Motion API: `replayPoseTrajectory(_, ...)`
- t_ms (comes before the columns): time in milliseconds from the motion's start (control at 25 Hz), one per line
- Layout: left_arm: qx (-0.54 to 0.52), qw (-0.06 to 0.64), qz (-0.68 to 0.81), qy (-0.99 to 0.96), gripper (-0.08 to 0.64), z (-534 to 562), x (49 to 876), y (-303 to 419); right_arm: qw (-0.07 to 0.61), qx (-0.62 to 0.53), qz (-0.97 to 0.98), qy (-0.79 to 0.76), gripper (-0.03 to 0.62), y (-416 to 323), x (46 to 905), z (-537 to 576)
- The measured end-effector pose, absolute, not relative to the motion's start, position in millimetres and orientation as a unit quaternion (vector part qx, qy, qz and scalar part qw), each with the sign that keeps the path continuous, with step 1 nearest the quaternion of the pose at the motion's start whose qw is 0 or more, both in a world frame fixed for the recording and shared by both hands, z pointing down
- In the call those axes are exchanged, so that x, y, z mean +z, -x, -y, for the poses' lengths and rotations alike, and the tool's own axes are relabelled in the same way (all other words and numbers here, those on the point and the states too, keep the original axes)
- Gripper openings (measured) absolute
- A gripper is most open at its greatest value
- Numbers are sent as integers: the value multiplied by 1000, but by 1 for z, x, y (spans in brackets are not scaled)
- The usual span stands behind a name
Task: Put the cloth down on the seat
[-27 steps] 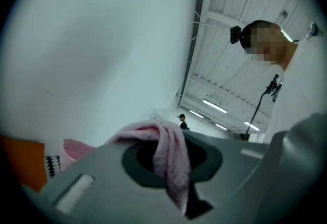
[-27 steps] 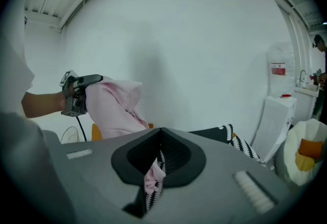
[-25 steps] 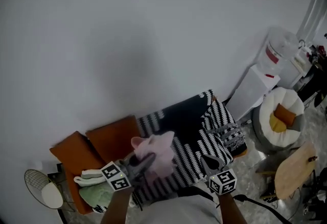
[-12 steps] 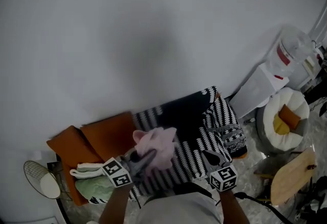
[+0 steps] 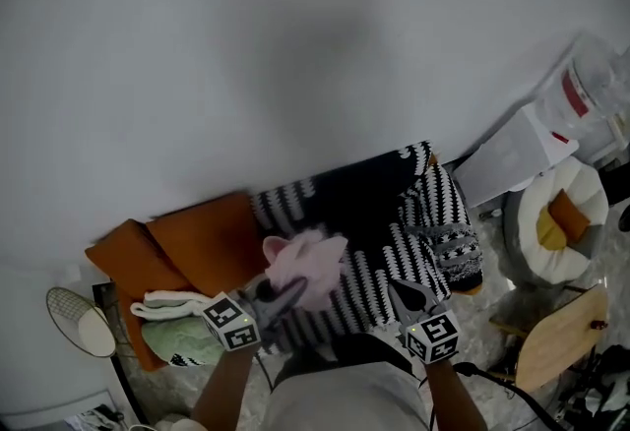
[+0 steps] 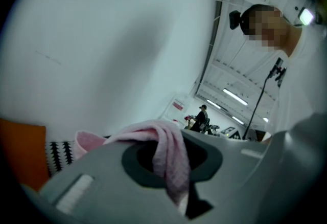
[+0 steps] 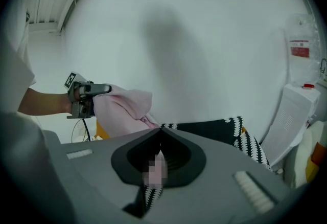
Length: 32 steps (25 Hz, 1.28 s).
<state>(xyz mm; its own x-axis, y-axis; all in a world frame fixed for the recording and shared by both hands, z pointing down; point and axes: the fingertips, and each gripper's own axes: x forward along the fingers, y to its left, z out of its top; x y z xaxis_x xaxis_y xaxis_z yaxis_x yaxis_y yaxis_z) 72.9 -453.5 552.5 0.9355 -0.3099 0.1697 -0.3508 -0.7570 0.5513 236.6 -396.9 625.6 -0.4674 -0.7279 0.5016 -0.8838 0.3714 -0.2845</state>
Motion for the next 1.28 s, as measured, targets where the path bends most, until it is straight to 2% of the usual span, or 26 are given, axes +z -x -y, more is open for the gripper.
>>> replayPoseTrajectory(560,77,370,232,-896,51,487,680,-72,167,315,815,-457,6,-232,704,414)
replayPoseTrajectory(1280,131,401,335,-842,60,522,848,-49,186,348,821,-411,6,-203,793,424)
